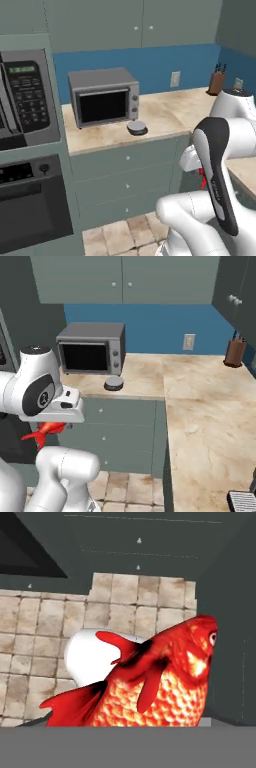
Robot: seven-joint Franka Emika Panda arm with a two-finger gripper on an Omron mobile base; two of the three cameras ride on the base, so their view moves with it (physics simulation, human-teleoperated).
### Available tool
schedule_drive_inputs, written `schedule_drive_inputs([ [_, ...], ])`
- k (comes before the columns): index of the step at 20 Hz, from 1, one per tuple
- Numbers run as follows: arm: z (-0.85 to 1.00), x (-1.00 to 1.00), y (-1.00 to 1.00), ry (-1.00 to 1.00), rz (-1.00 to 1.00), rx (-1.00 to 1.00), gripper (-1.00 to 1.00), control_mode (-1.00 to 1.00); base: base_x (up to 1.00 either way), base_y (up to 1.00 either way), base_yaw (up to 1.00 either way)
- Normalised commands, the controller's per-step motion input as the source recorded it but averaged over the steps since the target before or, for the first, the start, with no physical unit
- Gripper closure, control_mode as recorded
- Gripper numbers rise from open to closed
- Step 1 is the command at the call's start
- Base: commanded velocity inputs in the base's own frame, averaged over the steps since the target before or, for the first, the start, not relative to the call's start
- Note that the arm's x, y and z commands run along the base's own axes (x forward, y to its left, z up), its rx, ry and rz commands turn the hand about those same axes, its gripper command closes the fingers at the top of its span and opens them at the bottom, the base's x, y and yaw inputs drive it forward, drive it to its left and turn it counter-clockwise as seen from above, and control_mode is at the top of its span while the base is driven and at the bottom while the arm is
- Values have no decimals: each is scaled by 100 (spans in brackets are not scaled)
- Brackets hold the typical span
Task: Take the fish from the fridge and place it on the digital scale on the counter by the fridge. Wait a few seconds for a reading, then move it to the plate on the dining counter.
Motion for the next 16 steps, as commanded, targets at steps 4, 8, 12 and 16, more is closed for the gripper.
schedule_drive_inputs([
  [4, 0, 0, 0, 0, 0, 0, 100, 100, -66, 69, 56],
  [8, 0, 0, 0, 0, 0, 0, 100, 100, -12, 52, 89],
  [12, 0, 0, 0, 0, 0, 0, 100, 100, -4, 46, 96],
  [16, 0, 0, 0, 0, 0, 0, 100, 100, 0, 22, 100],
])
